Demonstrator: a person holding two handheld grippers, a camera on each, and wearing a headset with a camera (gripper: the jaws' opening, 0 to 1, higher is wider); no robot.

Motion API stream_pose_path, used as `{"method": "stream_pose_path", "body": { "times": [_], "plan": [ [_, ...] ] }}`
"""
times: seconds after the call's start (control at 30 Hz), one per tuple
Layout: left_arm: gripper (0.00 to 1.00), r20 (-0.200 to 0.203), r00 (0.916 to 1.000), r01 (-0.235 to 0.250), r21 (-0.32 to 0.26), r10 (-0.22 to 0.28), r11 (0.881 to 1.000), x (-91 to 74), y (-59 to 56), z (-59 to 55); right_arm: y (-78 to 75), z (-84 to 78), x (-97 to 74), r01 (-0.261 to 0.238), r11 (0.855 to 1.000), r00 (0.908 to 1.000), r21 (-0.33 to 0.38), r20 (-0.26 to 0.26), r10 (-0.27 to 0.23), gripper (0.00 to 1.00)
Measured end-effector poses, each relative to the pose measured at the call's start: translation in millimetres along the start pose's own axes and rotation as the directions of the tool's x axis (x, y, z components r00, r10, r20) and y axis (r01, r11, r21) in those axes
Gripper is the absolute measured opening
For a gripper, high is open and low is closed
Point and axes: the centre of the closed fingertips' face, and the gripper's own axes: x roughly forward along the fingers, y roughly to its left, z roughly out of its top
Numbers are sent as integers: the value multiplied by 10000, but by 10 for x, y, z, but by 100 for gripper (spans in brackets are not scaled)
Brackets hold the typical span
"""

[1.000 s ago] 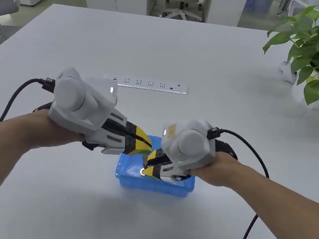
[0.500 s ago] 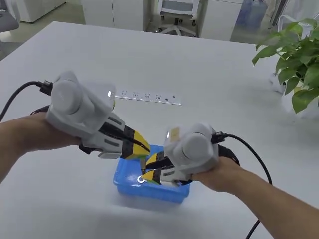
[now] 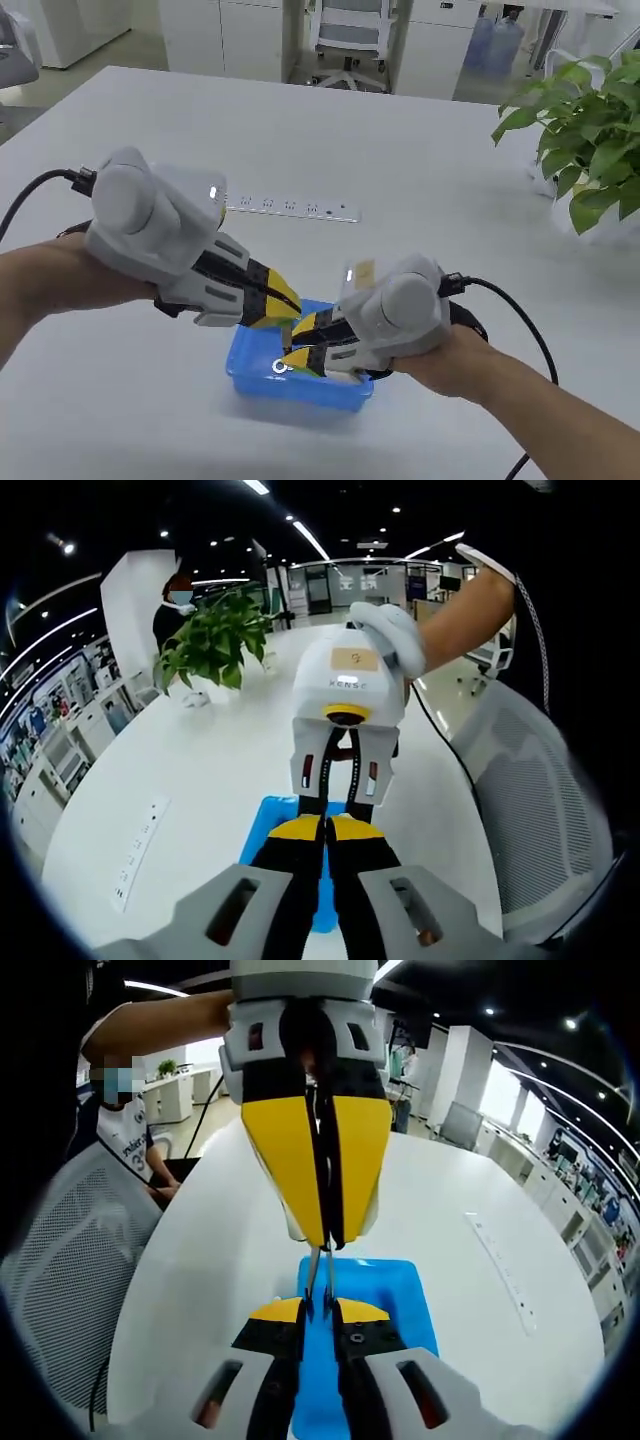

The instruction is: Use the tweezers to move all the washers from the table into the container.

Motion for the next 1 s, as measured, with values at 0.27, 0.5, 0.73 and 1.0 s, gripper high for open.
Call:
{"method": "stream_pose_path", "body": {
  "times": [0.27,0.5,0.73,1.0],
  "plan": [
    [5,183,9998,63,33,-63,10000,-27,-60,46,45,32,-48,5,10000,10000,-9,92,-5,11],
    [5,187,9998,71,25,-72,10000,-57,-108,39,102,29,-71,5,9999,10000,-157,4,-5,8],
    [5,131,9997,206,13,-206,9998,-62,-200,10,202,-3,-96,-29,9994,9995,-340,-304,19,7],
    [5,-290,9985,470,33,-469,9989,-32,-392,-111,384,-116,-105,-246,9982,9956,-551,-919,195,6]
  ]
}}
